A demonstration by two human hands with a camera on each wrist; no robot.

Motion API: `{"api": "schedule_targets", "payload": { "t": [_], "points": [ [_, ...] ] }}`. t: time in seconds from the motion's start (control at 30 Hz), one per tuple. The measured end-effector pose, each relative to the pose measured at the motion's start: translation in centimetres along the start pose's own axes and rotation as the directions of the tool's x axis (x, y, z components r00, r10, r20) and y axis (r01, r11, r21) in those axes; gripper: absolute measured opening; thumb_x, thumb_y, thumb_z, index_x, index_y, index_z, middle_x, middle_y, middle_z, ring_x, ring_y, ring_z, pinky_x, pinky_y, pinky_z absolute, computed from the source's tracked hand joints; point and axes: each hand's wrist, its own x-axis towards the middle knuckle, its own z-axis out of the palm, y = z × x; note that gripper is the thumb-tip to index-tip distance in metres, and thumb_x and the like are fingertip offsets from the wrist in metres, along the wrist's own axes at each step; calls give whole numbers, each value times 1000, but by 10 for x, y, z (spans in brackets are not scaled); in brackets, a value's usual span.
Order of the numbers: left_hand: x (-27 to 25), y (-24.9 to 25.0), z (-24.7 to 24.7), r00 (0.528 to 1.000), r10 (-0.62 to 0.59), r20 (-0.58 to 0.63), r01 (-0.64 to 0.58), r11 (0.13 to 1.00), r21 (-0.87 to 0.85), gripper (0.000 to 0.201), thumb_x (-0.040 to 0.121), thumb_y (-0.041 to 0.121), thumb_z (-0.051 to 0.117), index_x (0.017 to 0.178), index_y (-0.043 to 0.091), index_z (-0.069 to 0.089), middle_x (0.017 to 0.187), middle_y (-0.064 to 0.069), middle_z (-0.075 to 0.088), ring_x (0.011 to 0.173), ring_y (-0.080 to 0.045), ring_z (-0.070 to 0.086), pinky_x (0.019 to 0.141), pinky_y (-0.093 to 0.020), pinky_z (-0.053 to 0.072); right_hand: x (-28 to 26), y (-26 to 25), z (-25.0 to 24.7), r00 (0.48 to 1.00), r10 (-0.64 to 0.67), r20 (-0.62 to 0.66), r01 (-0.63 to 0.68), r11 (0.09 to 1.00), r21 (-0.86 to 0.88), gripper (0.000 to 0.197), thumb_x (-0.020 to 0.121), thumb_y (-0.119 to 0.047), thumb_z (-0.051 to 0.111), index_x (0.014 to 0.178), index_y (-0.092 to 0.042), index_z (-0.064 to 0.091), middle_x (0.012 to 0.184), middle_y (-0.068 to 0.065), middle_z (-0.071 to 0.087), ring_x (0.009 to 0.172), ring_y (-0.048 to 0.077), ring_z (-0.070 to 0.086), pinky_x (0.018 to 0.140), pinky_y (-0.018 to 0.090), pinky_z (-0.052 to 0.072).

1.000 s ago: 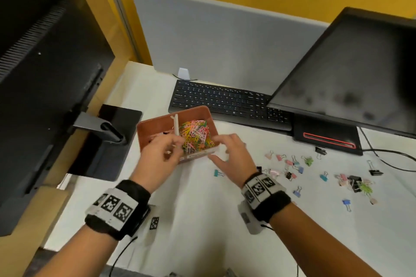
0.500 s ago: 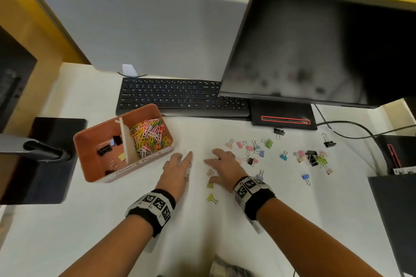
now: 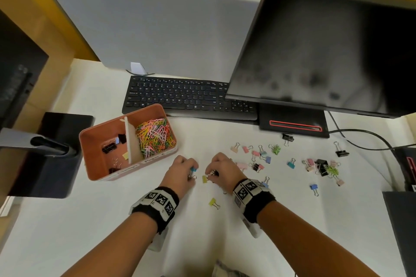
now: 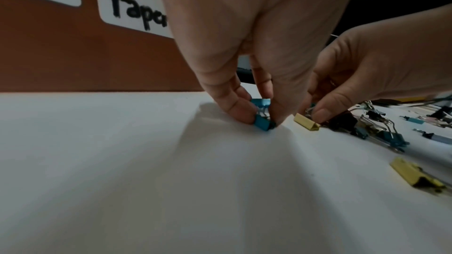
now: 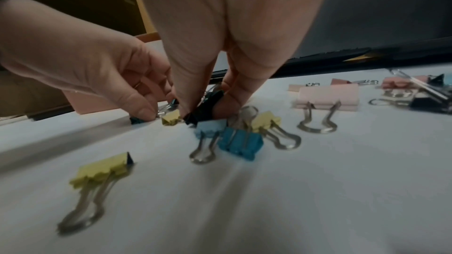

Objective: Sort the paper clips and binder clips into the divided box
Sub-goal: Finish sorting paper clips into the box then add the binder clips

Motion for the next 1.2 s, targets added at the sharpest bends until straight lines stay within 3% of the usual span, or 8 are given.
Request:
{"api": "schedule_targets", "payload": {
  "t": [0.23, 0.4, 0.5, 0.7, 0.87, 1.03, 1.1, 1.2],
  "points": [
    [-6, -4, 1, 998, 28, -61, -30, 999, -20, 30, 70, 6, 64, 96, 21, 58, 97, -2, 49, 70, -17, 56, 73, -25, 48, -11, -1, -5, 993, 10, -114, -3, 998, 70, 14, 84, -11, 63, 96, -7, 69, 97, -1, 43, 82, 15, 50, 79, 20, 43],
    [-18, -3, -7, 990, -15, -139, -8, 986, -168, 28, 69, 6, 69, 87, 24, 58, 94, 0, 52, 70, -11, 59, 63, -5, 39, -22, -12, -16, 988, 7, -157, 6, 997, 77, 14, 83, -13, 66, 96, -8, 70, 98, 1, 47, 86, 20, 57, 79, 24, 50],
    [-36, 7, -24, 971, -36, -236, -44, 944, -326, 29, 71, 6, 71, 90, 24, 59, 98, 0, 55, 71, -11, 60, 65, -11, 48, -25, -25, -21, 980, -48, -193, 66, 994, 85, 11, 82, -12, 67, 93, -11, 70, 96, -5, 44, 83, 19, 57, 76, 12, 42],
    [-80, 5, -101, 852, -47, -522, -215, 876, -431, 43, 69, -6, 70, 88, 30, 58, 91, -5, 58, 68, -16, 61, 66, -23, 53, -7, -99, -31, 930, -269, -252, 303, 947, 107, 10, 79, -10, 69, 89, -12, 70, 93, -7, 43, 75, 8, 47, 70, 4, 37],
    [-91, -44, -169, 756, -195, -625, -75, 923, -378, 34, 69, 1, 71, 87, 27, 59, 94, -6, 61, 69, -11, 62, 65, -16, 52, 35, -197, -14, 845, -470, -256, 504, 859, 87, 13, 76, -8, 71, 89, -9, 71, 91, -4, 45, 84, 11, 48, 76, 7, 34],
    [-77, -83, -194, 829, -255, -497, 46, 918, -394, 29, 78, 8, 66, 99, 28, 61, 109, -5, 61, 87, -10, 65, 84, -34, 54, 67, -239, 12, 909, -398, -125, 412, 905, 110, 24, 84, -19, 64, 107, -11, 66, 113, 9, 52, 104, 22, 52, 99, 32, 41],
    [-74, -80, -195, 844, -226, -487, 50, 936, -348, 30, 83, 3, 59, 109, 20, 60, 116, -5, 57, 94, -11, 62, 88, -27, 49, 64, -230, 15, 918, -373, -132, 387, 916, 106, 26, 85, -21, 63, 110, -14, 63, 117, 6, 51, 108, 20, 51, 100, 34, 43],
    [-78, -61, -185, 854, -112, -508, -32, 963, -266, 27, 84, 1, 57, 103, 19, 61, 110, 0, 56, 91, -8, 60, 81, -10, 42, 42, -192, 9, 909, -365, -203, 387, 918, 83, 24, 85, -22, 63, 108, -17, 64, 111, -1, 53, 100, 13, 52, 93, 27, 44]
  ]
}}
